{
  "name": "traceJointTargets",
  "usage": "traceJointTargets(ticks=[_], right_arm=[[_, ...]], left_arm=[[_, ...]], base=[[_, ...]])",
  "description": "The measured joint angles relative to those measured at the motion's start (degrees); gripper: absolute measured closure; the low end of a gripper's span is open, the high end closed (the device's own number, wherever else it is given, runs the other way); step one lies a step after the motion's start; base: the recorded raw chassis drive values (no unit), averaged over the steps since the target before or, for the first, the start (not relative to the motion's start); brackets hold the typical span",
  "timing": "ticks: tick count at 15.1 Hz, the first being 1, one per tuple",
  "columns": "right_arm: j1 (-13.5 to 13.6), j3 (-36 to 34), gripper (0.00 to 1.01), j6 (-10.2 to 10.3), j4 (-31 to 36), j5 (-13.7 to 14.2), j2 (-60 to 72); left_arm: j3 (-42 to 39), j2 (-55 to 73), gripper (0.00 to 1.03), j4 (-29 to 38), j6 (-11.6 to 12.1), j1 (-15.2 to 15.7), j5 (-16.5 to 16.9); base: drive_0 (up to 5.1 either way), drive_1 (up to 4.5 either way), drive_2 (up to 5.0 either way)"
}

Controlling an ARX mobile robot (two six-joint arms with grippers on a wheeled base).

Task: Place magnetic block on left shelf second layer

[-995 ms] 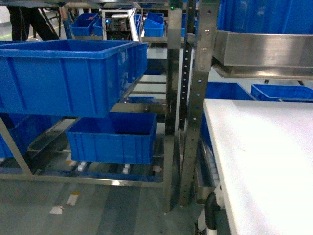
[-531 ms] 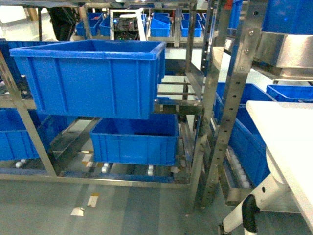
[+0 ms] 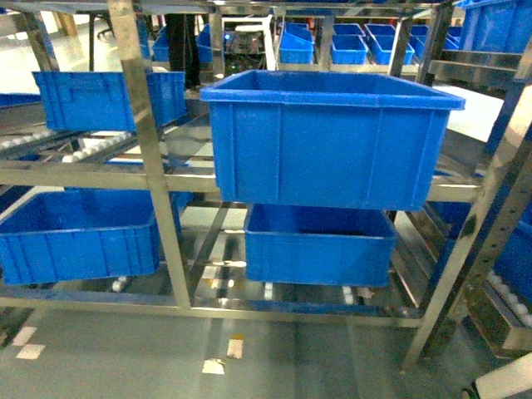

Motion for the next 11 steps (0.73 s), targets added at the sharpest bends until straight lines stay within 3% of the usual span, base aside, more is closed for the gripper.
traceJointTargets(ticks=[11], right_arm=[[0.0,0.0,0.68,0.0,-0.2,0.0,0.0]], left_arm=[[0.0,0.0,0.05,0.0,0.0,0.0,0.0]], base=[[-4.8,3.38,1.5]])
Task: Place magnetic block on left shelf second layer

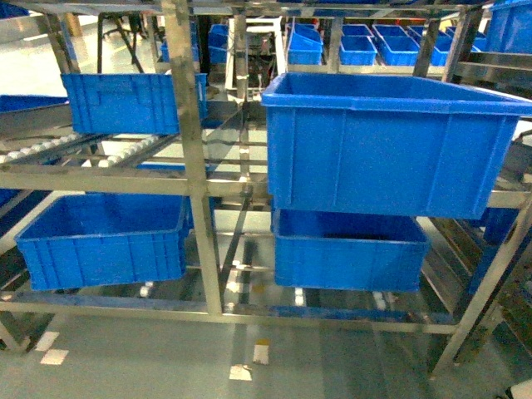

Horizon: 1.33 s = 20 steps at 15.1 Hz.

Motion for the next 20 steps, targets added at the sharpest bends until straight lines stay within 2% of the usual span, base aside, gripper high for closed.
traceJointTargets(ticks=[6,10,20], right_arm=[[0.0,0.0,0.68,0.0,0.0,0.0,0.0],[0.2,0.0,0.68,0.0,0.3,-0.4,0.0],[0.0,0.0,0.68,0.0,-0.2,-0.1,0.3]], left_arm=[[0.0,0.0,0.05,-0.1,0.0,0.0,0.0],[0.0,0.0,0.05,-0.3,0.0,0.0,-0.3],[0.0,0.0,0.05,-0.2,0.0,0.0,0.0]], base=[[-4.9,2.55,2.3],[0.0,0.0,0.0],[-0.1,3.59,-3.7]])
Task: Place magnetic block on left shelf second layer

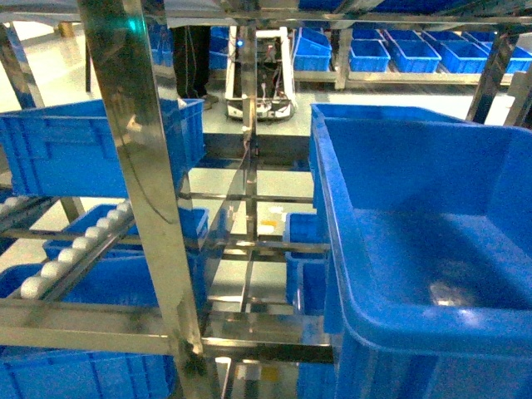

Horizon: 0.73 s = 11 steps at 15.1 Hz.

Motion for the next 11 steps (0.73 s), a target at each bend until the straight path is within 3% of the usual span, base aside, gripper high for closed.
traceJointTargets(ticks=[9,11], right_arm=[[0.0,0.0,0.68,0.0,-0.1,-0.2,-0.3],[0.7,0.0,0.68,1.0,-1.7,-0.7,-0.2]], left_arm=[[0.0,0.0,0.05,0.2,0.0,0.0,0.0],[0.0,0.0,0.05,0.2,0.0,0.0,0.0]], base=[[0.0,0.0,0.0],[0.0,0.0,0.0]])
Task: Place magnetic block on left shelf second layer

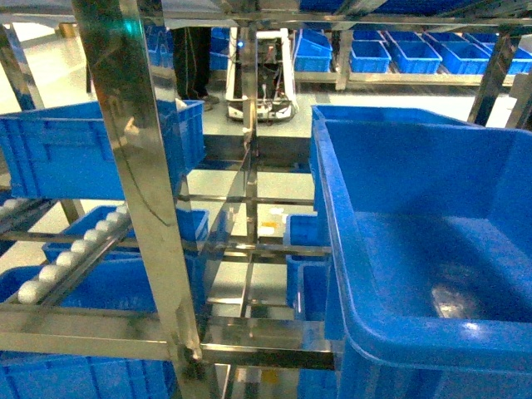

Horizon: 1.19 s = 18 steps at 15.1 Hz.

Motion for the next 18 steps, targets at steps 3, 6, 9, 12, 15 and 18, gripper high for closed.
traceJointTargets(ticks=[3,6,9,12,15,18], right_arm=[[1.1,0.1,0.68,1.7,0.8,-0.4,1.9],[3.2,4.3,0.68,6.1,4.0,-2.0,12.9],[3.8,17.7,0.68,10.0,3.1,-2.4,30.4],[4.1,29.2,0.68,11.2,0.3,-1.3,44.6],[4.9,33.1,0.68,11.3,0.3,1.5,53.7],[5.6,33.3,0.4,12.0,2.2,2.2,54.8]], left_arm=[[0.0,0.0,0.05,0.0,0.0,0.0,0.0],[0.0,0.0,0.05,0.0,0.0,0.0,0.0],[0.0,0.0,0.05,0.0,0.0,0.0,0.0],[0.0,0.0,0.05,0.0,0.0,0.0,0.0],[0.0,0.0,0.05,0.0,0.0,0.0,0.0],[0.0,0.0,0.05,0.0,0.0,0.0,0.0]], base=[[0.0,0.0,0.0],[0.0,0.0,0.0],[0.0,0.0,0.0],[0.0,0.0,0.0],[0.0,0.0,0.0],[0.0,0.0,0.0]])
